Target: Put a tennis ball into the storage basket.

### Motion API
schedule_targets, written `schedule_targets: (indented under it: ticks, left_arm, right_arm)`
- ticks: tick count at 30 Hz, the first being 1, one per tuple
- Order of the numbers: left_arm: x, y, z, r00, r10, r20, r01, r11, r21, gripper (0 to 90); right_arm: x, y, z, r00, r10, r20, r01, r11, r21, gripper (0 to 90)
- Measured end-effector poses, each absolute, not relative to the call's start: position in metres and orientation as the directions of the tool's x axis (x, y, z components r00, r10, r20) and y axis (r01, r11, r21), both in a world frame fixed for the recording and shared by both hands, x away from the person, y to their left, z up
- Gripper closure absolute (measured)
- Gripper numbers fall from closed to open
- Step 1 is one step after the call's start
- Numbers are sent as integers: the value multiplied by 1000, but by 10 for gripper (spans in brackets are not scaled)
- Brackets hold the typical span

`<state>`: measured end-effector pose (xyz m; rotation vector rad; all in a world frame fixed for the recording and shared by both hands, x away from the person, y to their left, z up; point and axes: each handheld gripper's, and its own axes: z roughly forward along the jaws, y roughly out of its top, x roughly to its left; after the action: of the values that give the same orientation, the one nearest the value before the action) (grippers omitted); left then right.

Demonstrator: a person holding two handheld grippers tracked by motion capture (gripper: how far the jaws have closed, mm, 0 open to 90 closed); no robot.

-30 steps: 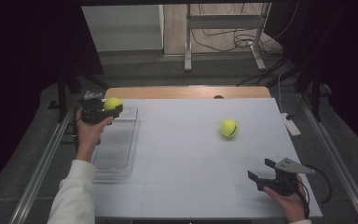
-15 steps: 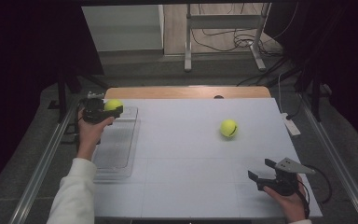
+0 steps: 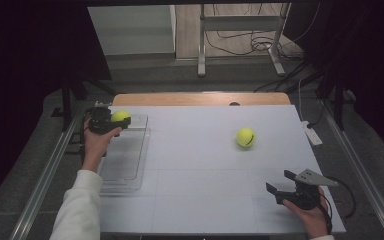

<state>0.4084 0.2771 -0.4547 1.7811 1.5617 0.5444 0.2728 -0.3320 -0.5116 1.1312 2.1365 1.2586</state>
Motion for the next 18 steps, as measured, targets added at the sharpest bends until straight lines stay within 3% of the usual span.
schedule_targets:
  ticks: [18]
  left_arm:
    - [416,287,-476,153,980,-130,747,-28,664,267]
  right_arm:
    - [273,-333,-512,-580,813,47,439,264,859,134]
